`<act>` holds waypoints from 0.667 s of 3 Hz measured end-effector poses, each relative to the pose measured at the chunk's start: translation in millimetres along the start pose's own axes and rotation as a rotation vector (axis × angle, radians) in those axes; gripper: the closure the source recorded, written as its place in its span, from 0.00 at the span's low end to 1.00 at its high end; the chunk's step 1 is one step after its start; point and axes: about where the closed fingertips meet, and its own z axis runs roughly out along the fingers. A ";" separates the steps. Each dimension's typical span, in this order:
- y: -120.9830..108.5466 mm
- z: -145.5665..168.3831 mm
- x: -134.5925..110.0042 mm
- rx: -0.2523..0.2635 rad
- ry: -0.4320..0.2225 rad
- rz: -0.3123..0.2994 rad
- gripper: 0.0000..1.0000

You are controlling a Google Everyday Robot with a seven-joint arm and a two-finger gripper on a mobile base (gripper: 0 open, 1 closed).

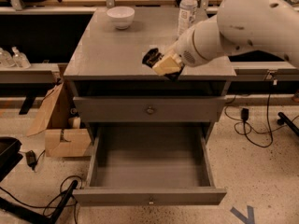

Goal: Pick rxbar chocolate from middle drawer and place on counter

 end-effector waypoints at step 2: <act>-75.9 136.1 10.7 -0.164 -0.021 -0.062 1.00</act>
Offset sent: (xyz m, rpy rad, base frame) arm 0.2474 0.0165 0.0034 0.0695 -0.1011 0.2157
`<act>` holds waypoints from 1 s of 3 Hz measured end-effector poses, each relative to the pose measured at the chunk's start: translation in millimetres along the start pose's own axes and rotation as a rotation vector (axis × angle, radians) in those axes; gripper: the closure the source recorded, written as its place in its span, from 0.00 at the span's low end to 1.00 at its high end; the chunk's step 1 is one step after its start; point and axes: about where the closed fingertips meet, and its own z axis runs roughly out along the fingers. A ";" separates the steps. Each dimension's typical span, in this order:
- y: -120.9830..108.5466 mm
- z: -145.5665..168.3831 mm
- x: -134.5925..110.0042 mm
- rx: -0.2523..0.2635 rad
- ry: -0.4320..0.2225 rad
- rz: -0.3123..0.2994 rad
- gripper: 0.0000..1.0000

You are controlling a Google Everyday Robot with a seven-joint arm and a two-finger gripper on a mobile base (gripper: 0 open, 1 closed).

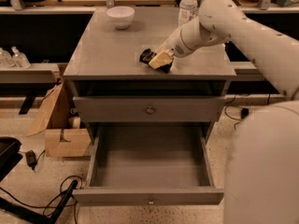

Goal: Pick rxbar chocolate from middle drawer and place on counter

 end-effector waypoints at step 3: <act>-8.3 36.2 -3.8 -0.080 0.016 -0.019 0.58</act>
Offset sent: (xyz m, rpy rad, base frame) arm 0.0257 0.0192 -0.0352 -0.0102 0.0522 0.0644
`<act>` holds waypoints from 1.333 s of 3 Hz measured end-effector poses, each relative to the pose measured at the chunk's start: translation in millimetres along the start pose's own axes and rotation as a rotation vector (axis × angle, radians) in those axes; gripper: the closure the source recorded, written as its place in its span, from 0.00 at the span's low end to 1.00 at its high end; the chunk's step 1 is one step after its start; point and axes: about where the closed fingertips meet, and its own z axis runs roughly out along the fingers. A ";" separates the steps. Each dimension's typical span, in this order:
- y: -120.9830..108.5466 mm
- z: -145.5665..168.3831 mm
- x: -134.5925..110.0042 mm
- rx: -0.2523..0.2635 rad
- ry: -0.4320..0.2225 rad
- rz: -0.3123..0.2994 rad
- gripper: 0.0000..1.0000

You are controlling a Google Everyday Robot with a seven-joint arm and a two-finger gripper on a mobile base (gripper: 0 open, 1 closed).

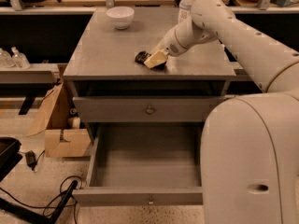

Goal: Pick rxbar chocolate from middle drawer and place on counter

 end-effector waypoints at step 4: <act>1.6 3.4 -0.1 -0.005 0.001 0.000 0.00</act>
Offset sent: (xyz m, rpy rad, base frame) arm 0.0000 0.0020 -0.0020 0.0000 0.0030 0.0027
